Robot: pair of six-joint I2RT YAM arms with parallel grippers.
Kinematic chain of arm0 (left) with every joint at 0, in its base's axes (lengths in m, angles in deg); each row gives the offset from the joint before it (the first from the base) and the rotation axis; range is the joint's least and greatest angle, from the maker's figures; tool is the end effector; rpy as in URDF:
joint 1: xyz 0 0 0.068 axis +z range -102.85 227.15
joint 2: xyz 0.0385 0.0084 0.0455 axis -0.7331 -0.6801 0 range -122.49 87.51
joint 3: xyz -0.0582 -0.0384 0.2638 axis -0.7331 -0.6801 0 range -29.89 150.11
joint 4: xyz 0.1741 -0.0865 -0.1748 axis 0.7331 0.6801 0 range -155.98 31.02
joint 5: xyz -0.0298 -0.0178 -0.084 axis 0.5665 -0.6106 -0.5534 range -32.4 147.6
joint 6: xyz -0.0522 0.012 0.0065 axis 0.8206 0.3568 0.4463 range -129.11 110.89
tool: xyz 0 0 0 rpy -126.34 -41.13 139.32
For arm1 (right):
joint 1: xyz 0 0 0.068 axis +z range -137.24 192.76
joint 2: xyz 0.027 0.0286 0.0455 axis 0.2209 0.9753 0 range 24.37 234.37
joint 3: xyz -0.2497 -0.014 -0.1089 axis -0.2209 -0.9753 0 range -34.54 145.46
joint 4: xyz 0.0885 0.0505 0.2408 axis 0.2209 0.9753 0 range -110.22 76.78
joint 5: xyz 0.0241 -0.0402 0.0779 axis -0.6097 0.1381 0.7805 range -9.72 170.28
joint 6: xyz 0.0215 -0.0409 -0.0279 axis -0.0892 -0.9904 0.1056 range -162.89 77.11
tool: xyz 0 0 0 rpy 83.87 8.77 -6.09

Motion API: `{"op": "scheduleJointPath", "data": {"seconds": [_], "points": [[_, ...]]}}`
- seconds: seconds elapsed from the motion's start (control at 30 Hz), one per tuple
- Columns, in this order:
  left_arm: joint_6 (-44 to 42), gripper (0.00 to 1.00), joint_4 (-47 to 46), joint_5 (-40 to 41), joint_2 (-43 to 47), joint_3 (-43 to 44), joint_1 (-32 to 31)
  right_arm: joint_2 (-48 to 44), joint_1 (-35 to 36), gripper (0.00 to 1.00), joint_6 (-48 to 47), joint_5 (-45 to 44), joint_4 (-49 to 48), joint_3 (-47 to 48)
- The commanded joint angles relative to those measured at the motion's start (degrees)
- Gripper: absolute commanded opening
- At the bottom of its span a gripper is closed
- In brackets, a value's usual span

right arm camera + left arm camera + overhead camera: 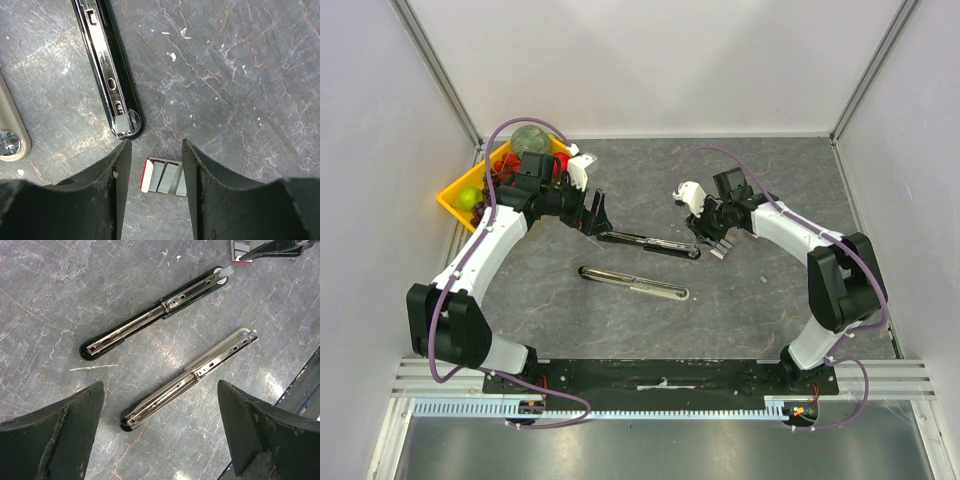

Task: Load the staples into the stapler
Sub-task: Install the staple into the stapler.

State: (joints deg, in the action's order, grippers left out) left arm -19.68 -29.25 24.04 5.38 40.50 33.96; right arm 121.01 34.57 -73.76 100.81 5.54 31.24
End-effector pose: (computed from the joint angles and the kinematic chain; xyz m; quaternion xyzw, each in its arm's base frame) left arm 0.2922 -0.0887 0.3063 0.2844 0.8550 -0.2776 0.3332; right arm 0.3210 0.1418 0.2118 -0.4640 0.8220 0.1478 0.2953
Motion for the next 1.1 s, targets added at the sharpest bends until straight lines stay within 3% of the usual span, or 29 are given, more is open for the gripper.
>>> {"op": "scheduleJointPath", "data": {"seconds": [0.0, 0.83, 1.07], "points": [[-1.1, 1.0, -0.8, -1.8, 0.0, 0.4, 0.5, 0.1, 1.1, 0.52, 2.2, -0.7, -3.5, 1.8], [-1.1, 1.0, -0.7, -1.9, -0.1, 0.4, 0.6, 1.5, 2.3, 0.52, -0.2, -4.3, -1.6, 1.5], [-1.5, 1.0, -1.2, -1.3, 0.8, 0.1, 0.6, -6.8, -6.5, 0.51, -5.4, -4.4, 7.5, 1.5]]}}
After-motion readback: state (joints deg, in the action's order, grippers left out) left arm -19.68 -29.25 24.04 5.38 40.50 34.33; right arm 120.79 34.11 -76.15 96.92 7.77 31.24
